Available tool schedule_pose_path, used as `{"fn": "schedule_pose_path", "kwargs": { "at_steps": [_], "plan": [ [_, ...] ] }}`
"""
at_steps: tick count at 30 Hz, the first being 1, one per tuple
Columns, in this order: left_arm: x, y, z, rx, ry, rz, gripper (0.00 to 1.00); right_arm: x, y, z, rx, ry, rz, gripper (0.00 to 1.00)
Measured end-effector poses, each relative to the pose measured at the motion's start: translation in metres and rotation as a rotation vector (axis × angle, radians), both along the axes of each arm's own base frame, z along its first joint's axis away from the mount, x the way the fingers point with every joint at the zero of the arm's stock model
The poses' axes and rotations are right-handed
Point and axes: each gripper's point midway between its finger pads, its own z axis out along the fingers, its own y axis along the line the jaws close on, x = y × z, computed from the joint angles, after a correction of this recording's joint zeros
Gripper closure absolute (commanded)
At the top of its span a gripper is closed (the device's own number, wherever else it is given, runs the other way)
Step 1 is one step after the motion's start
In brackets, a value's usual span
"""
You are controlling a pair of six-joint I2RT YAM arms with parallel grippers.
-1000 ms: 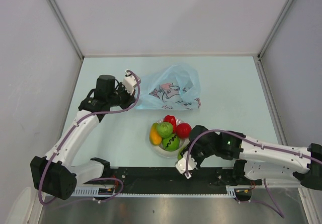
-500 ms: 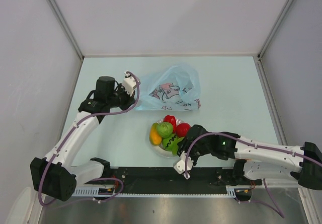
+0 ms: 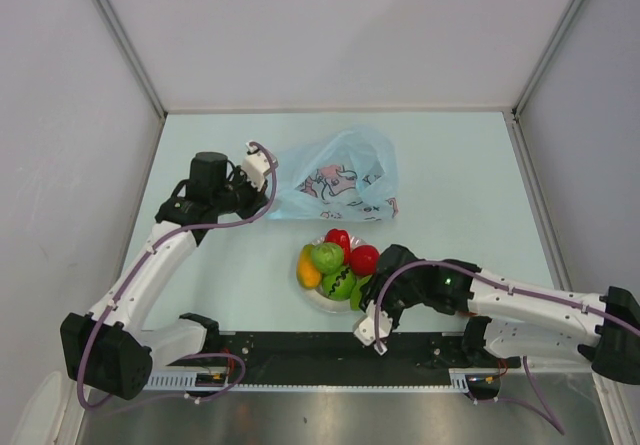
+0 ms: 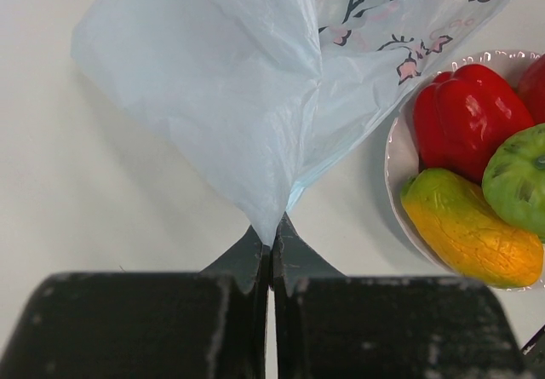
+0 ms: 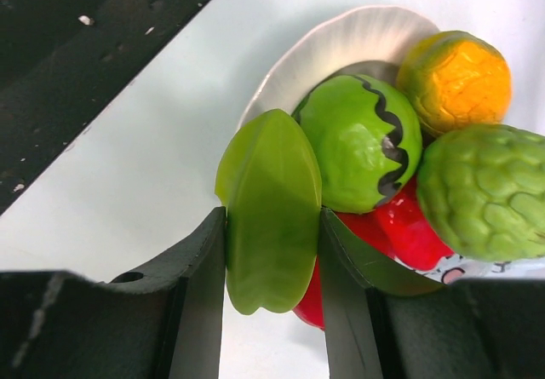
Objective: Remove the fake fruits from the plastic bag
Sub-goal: Place the fake fruit on the plate.
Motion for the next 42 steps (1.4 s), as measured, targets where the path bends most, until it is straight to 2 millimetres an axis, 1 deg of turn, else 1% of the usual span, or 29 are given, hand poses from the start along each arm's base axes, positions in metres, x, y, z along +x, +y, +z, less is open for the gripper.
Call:
{"fn": "schedule_pose_path", "kwargs": {
  "at_steps": [6, 7, 9, 10, 11, 16, 24, 26, 29, 35, 42],
  "plan": [
    [0.001, 0.000, -0.001, -0.002, 0.002, 0.002, 0.99, 0.004, 0.000, -0.010, -0.022, 0.011, 0.000, 0.46],
    [0.001, 0.000, -0.001, -0.002, 0.004, 0.001, 0.99, 0.006, -0.001, -0.012, -0.028, 0.014, -0.002, 0.40],
    [0.001, -0.001, -0.002, -0.003, 0.007, 0.001, 0.99, 0.007, -0.002, -0.017, -0.035, 0.019, -0.004, 0.32],
    [0.001, -0.001, -0.002, -0.005, 0.009, 0.002, 0.99, 0.008, -0.002, -0.018, -0.036, 0.019, -0.005, 0.23],
    [0.001, -0.001, -0.002, -0.005, 0.009, 0.003, 0.99, 0.009, -0.002, -0.019, -0.037, 0.018, -0.006, 0.20],
    [0.002, 0.000, -0.002, -0.006, 0.010, 0.004, 0.99, 0.011, -0.002, -0.016, -0.016, 0.007, -0.004, 0.16],
    [0.003, -0.001, -0.006, -0.006, 0.024, 0.004, 1.00, 0.013, 0.001, 0.005, 0.063, -0.023, -0.021, 0.16],
    [0.002, -0.002, -0.006, -0.010, 0.026, -0.001, 1.00, 0.014, 0.001, 0.007, 0.072, -0.023, -0.030, 0.16],
    [0.003, -0.003, -0.006, -0.017, 0.029, -0.002, 1.00, 0.017, -0.001, 0.005, 0.070, -0.013, -0.054, 0.16],
    [0.004, -0.004, -0.007, -0.024, 0.034, 0.002, 1.00, 0.027, -0.004, -0.004, 0.045, 0.016, -0.119, 0.16],
    [0.005, -0.004, -0.009, -0.024, 0.040, 0.001, 1.00, 0.027, -0.003, -0.006, 0.045, 0.040, -0.152, 0.15]
  ]
}}
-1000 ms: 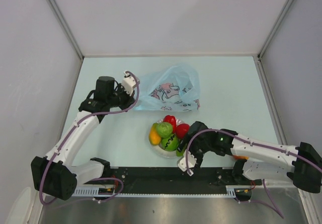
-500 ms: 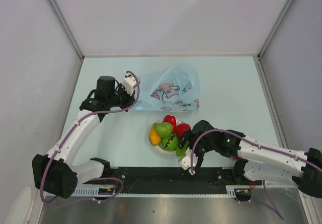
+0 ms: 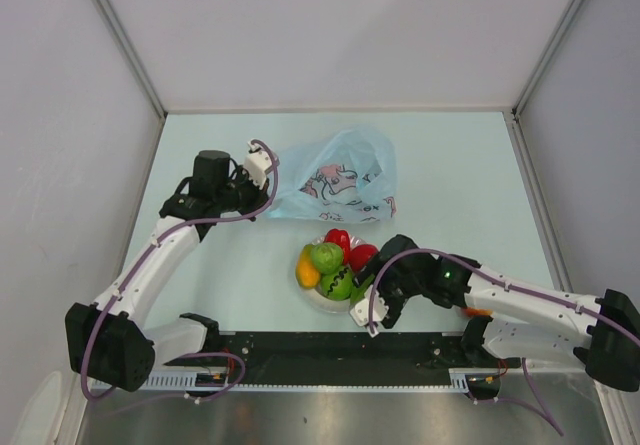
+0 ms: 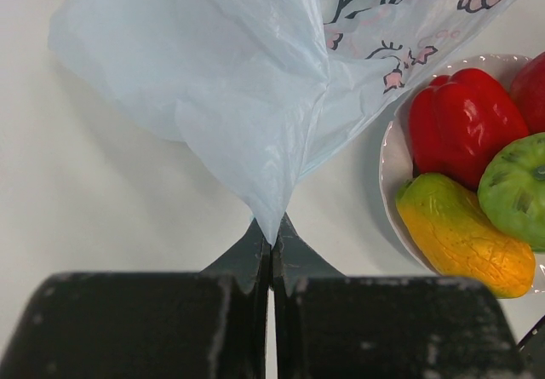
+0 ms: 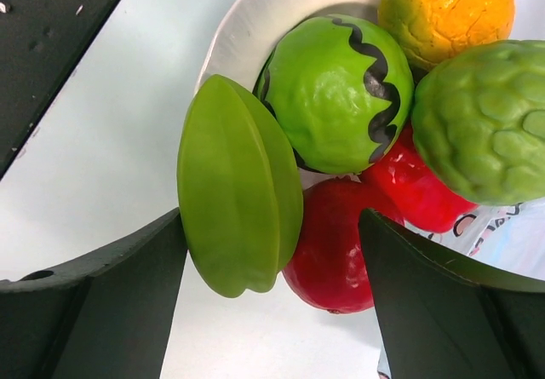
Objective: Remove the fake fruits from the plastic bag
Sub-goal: Place the fake fruit on the plate, then pick up the fake fruit from the center of the board.
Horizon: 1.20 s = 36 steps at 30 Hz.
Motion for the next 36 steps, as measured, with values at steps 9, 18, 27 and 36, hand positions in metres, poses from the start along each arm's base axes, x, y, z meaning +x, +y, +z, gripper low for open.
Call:
{"fn": "schedule_pose_path", "kwargs": {
  "at_steps": [9, 18, 27, 36],
  "plan": [
    [0.000, -0.001, 0.000, -0.004, 0.000, -0.002, 1.00, -0.006, 0.000, 0.005, 0.021, 0.025, -0.029, 0.00],
    [0.000, -0.001, -0.002, -0.003, 0.002, -0.003, 1.00, -0.003, -0.004, 0.003, 0.014, 0.054, -0.109, 0.00],
    [-0.001, -0.002, -0.002, -0.008, 0.006, -0.010, 1.00, 0.007, -0.071, 0.023, 0.011, 0.047, -0.355, 0.00],
    [0.003, -0.008, -0.009, -0.033, 0.034, -0.015, 1.00, 0.004, -0.198, -0.013, -0.272, 0.299, -0.907, 0.00]
  ]
}}
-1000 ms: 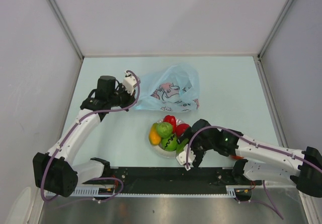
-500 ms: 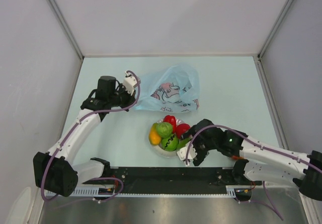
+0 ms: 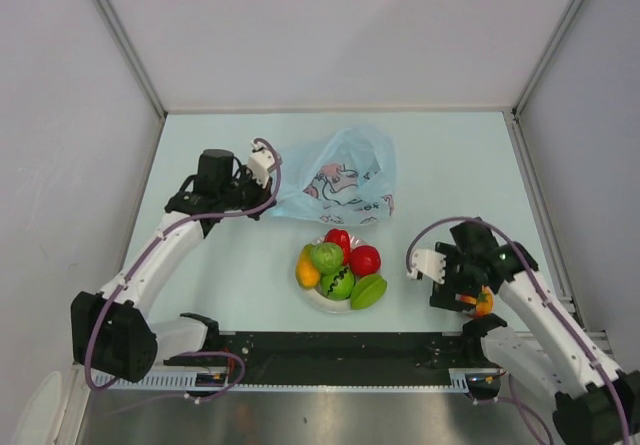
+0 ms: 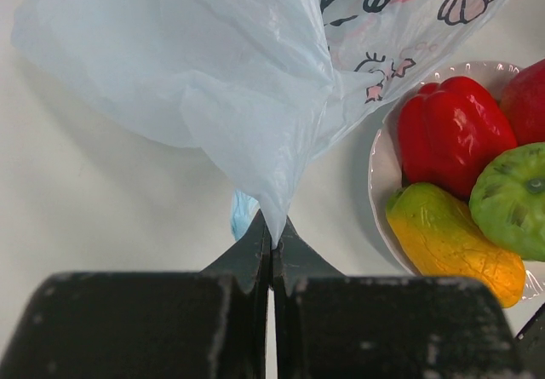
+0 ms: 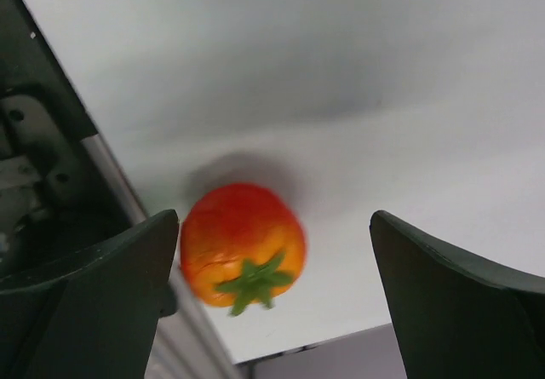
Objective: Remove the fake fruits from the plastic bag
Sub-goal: Pick up the fake fruit from the center of the board.
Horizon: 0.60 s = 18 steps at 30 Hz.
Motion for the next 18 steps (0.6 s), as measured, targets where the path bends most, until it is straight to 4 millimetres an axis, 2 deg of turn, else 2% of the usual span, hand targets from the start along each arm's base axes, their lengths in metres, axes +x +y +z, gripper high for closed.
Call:
{"fn": "schedule_pose_path", "kwargs": {
  "at_steps": [2, 6, 18],
  "plan": [
    [0.001, -0.002, -0.002, -0.006, 0.008, -0.005, 1.00, -0.004, -0.015, -0.005, -0.033, 0.104, -0.091, 0.00],
    [0.003, -0.004, -0.008, -0.012, 0.029, -0.005, 0.99, -0.007, -0.027, -0.008, -0.028, 0.301, -0.219, 0.00],
    [0.003, -0.005, -0.012, -0.019, 0.049, 0.000, 1.00, -0.023, -0.037, -0.019, -0.056, 0.481, -0.241, 0.00]
  ]
}}
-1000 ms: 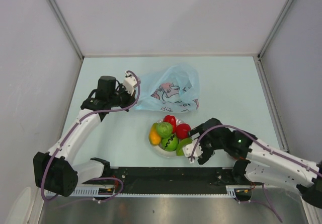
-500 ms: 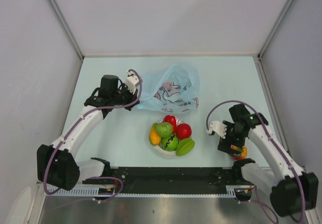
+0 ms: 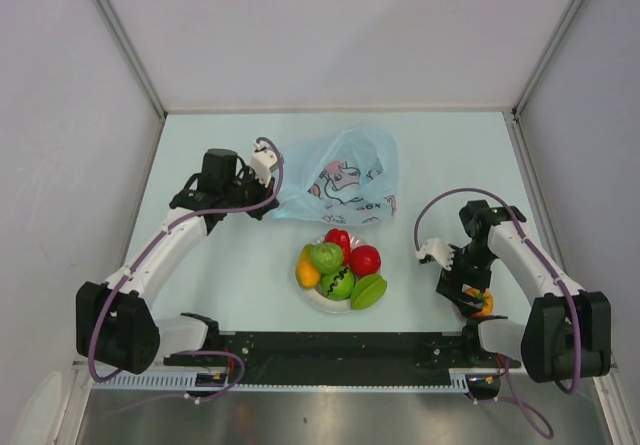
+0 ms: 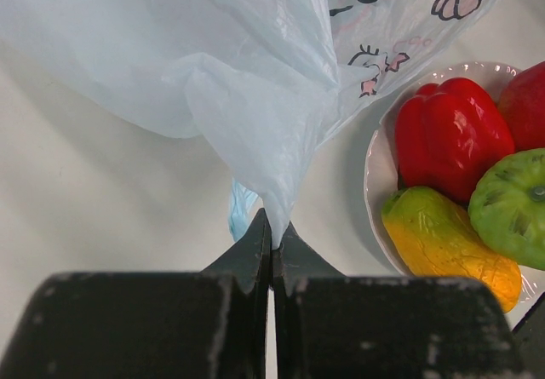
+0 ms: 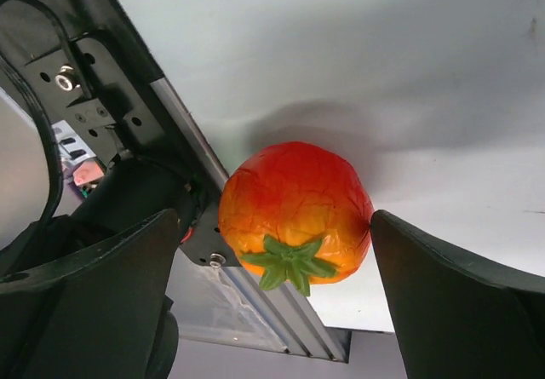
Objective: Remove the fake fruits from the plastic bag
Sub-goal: Pick up the fake fruit from the center of the board, then place the fake fruit on the plate.
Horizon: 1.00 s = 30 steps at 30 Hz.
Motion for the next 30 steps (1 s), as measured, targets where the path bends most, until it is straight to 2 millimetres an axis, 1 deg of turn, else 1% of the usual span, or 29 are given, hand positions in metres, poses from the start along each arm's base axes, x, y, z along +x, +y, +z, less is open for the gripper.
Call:
{"fn": "schedule_pose_path", "kwargs": {
  "at_steps": [2, 4, 5, 6, 9, 12, 14, 16, 17, 18, 20, 21, 22, 25, 26, 28, 30],
  "plan": [
    [0.000, 0.000, 0.000, 0.000, 0.000, 0.000, 1.00, 0.002, -0.004, -0.005, -0.023, -0.003, -0.004, 0.02],
    [0.000, 0.000, 0.000, 0.000, 0.000, 0.001, 0.99, 0.006, -0.011, -0.013, -0.065, -0.015, -0.006, 0.12],
    [0.000, 0.000, 0.000, 0.000, 0.000, 0.000, 1.00, 0.007, -0.014, -0.016, -0.086, -0.013, -0.007, 0.19],
    [0.000, 0.000, 0.000, 0.001, 0.000, 0.000, 1.00, 0.008, -0.017, -0.019, -0.102, -0.009, -0.009, 0.34],
    [0.000, 0.000, 0.000, 0.001, 0.000, 0.001, 1.00, 0.012, -0.021, -0.023, -0.130, -0.014, -0.012, 0.50],
    [0.000, 0.000, 0.000, 0.001, -0.001, 0.001, 0.99, 0.016, -0.019, -0.021, -0.133, -0.039, 0.006, 0.51],
    [0.000, 0.000, 0.000, 0.002, -0.001, 0.001, 1.00, 0.024, -0.011, -0.013, -0.113, -0.083, 0.039, 0.50],
    [0.000, 0.000, 0.000, 0.002, -0.001, 0.000, 1.00, 0.039, 0.006, 0.004, -0.069, -0.168, 0.083, 0.50],
    [0.000, 0.000, 0.000, 0.002, -0.001, 0.000, 1.00, 0.050, 0.021, 0.018, -0.040, -0.233, 0.126, 0.49],
    [0.000, 0.000, 0.000, 0.001, -0.001, 0.001, 1.00, 0.057, 0.036, 0.027, -0.004, -0.278, 0.154, 0.49],
    [0.000, 0.000, 0.000, 0.001, 0.000, 0.001, 0.99, 0.068, 0.074, 0.051, 0.084, -0.374, 0.227, 0.48],
    [0.000, 0.000, 0.000, 0.002, 0.000, 0.001, 1.00, 0.069, 0.100, 0.063, 0.143, -0.421, 0.274, 0.48],
    [0.000, 0.000, 0.000, 0.002, 0.000, 0.001, 1.00, 0.068, 0.114, 0.069, 0.180, -0.440, 0.296, 0.48],
    [0.000, 0.001, 0.000, 0.003, 0.000, 0.001, 1.00, 0.051, 0.158, 0.079, 0.281, -0.458, 0.367, 0.46],
    [0.000, 0.001, 0.000, 0.004, 0.001, 0.003, 1.00, 0.047, 0.165, 0.080, 0.297, -0.461, 0.378, 0.45],
    [0.000, 0.001, -0.001, 0.007, 0.002, 0.005, 1.00, 0.036, 0.187, 0.084, 0.347, -0.473, 0.415, 0.44],
    [0.000, 0.002, -0.001, 0.008, 0.003, 0.006, 1.00, 0.029, 0.203, 0.088, 0.386, -0.487, 0.435, 0.43]
  ]
}}
